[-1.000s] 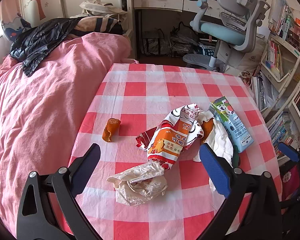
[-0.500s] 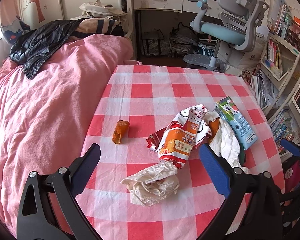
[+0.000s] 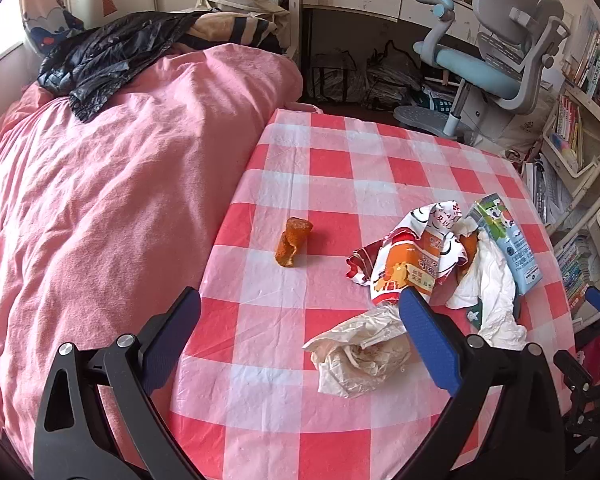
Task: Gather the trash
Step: 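Grasp a white tissue with the right tool while the left tool grasps crumpled paper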
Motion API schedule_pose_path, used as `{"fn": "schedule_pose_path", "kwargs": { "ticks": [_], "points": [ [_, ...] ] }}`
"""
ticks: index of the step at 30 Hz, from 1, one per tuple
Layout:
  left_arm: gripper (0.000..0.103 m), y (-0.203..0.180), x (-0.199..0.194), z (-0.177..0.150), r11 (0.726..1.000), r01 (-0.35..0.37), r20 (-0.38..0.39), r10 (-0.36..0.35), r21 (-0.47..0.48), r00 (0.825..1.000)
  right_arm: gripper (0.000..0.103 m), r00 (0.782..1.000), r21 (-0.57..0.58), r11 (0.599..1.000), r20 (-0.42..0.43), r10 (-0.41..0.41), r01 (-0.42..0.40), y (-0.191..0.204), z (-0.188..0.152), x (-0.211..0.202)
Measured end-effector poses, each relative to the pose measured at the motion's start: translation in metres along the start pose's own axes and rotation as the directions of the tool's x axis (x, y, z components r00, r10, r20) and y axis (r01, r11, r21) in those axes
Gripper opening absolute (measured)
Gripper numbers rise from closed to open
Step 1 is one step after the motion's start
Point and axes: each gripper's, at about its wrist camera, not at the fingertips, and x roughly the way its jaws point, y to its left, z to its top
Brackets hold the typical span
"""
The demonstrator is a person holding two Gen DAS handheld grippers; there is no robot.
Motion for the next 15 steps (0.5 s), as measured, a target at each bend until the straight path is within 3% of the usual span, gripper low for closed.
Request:
{"fn": "schedule_pose_path", "kwargs": {
  "ticks": [4, 10, 15],
  "points": [
    [0.096, 0.009, -0.01, -0.005, 1.0, 0.008, -0.002, -0.008, -0.003, 1.0, 0.085, 0.999, -0.027, 0.999, -0.009, 0.044, -0.044, 0.01, 0.002, 0.006],
    [0.096, -0.003, 0.008, -0.027, 0.994, 0.027, -0.114, -0.015, 0.108, 0.993, 0.068, 0.992, 0.003, 0.994, -0.059, 0.113, -0.113, 0.023, 0.011, 0.039],
    [0.095, -0.014, 0.026, -0.032, 0.99, 0.04, -0.166, -0.017, 0.137, 0.986, 0.052, 0.982, -0.039, 0.991, -0.146, 0.12, -0.127, 0.041, 0.007, 0.059]
  ]
}}
